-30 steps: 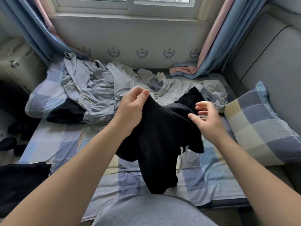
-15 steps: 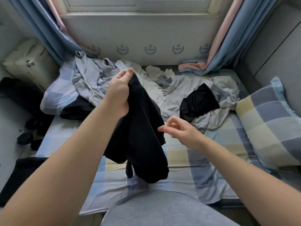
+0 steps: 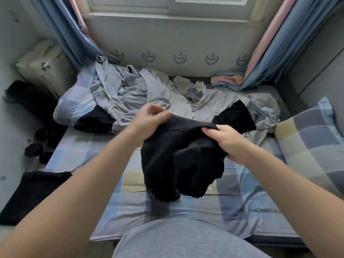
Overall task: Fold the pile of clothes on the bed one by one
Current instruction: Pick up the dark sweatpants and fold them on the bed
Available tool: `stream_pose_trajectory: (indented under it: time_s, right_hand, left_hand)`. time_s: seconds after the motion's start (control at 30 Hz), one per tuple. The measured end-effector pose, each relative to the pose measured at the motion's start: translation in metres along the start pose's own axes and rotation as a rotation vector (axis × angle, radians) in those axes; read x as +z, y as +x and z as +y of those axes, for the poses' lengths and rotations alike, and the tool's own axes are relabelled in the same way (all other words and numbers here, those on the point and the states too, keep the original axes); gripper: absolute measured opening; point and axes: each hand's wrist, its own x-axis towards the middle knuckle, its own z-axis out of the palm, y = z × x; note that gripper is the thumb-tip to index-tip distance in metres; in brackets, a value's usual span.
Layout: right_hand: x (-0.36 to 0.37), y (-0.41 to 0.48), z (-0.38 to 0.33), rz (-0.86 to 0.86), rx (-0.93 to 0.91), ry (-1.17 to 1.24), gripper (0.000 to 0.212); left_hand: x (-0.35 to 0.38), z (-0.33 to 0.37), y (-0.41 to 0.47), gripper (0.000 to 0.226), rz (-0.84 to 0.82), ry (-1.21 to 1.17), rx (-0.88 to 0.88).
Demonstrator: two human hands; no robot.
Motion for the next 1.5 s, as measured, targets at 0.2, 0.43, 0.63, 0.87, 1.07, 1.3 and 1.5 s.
stream_pose_trajectory:
  time_s: [0.2, 0.43, 0.63, 0.87, 1.07, 1.3, 1.5]
  right_hand:
    - [-0.002, -0.005, -0.031, -0.001, -0.072, 0.205, 0.024]
    - [-0.016, -0.011, -0.015, -0.029, -0.172, -0.035, 0.045]
    - [-0.001, -0.024, 0.047, -0.248, 0.099, -0.263, 0.052]
    - [0.017, -0.019, 0.051, -0.167, -0.114, -0.114, 0.024]
    - [-0.001, -0.018, 0.019, 0.024, -0.196, 0.134, 0.02]
    - [-0.024, -0.016, -0.006, 0.112, -0.2, 0.212, 0.034]
    - [-0.018, -0.013, -0.015, 0.023, -0.204, 0.137, 0.056]
  left_hand:
    - [0.062, -0.032, -0.032, 0.05, -0.395, -0.074, 0.023]
    - [0.064, -0.021, -0.019, 0.019, -0.089, -0.362, -0.072]
    - [0.054, -0.006, -0.02, 0.037, -0.074, -0.674, -0.246]
    - [0.043, 0.0, -0.018, 0.054, -0.062, -0.918, -0.463]
    - [0.024, -0.02, -0.006, 0.042, 0.112, -0.904, -0.479]
    - [0.037, -0.042, -0.019, 0.036, -0.006, -0.282, -0.429]
    - [0.06, -0.013, -0.039, 0.046, -0.375, -0.094, -0.052]
